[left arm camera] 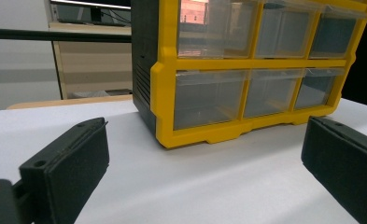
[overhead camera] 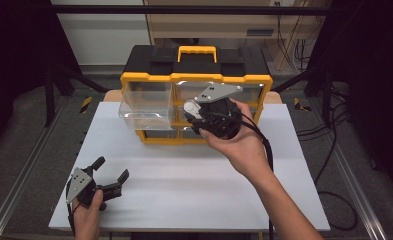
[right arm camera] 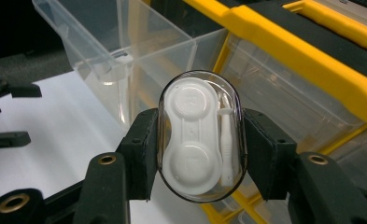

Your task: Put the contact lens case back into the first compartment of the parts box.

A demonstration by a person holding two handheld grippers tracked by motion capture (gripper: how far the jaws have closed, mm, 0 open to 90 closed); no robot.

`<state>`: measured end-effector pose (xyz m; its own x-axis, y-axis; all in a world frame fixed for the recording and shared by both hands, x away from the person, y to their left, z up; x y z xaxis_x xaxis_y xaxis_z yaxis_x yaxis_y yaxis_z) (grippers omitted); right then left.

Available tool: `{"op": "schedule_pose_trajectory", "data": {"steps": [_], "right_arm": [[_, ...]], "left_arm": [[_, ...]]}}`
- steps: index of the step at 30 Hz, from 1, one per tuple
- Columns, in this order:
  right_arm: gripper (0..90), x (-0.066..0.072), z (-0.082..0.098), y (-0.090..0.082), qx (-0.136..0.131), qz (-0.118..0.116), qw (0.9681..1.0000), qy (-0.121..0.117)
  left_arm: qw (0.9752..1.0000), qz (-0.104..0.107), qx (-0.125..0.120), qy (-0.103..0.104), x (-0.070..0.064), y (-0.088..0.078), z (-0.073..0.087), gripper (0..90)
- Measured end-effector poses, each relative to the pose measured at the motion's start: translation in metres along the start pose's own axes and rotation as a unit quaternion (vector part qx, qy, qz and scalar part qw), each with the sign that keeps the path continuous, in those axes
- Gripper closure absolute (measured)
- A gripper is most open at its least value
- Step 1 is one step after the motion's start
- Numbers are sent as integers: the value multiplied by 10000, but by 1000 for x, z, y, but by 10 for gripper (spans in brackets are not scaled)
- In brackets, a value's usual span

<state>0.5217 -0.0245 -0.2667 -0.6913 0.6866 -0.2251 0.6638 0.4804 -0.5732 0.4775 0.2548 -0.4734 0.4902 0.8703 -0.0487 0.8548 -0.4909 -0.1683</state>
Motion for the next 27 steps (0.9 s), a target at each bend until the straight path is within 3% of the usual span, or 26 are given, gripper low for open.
{"op": "schedule_pose_trajectory", "data": {"steps": [27], "right_arm": [[490,-13,-51,5,-584,-79,9976,368]], "left_arm": [[10000,7,-31,88,-4,0,-2,6]]}}
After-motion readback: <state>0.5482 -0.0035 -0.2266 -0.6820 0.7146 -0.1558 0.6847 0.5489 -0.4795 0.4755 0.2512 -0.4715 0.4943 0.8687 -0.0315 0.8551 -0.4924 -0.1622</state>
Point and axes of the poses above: each handheld gripper's, and its own axes: y roughly forward along the jaws, z roughly out of its underside, x roughly to its left, the point moved 8 cm from there along y, roughly forward along the jaws, and after that the axes turned 6 degrees about x, right-handed, at the moved point
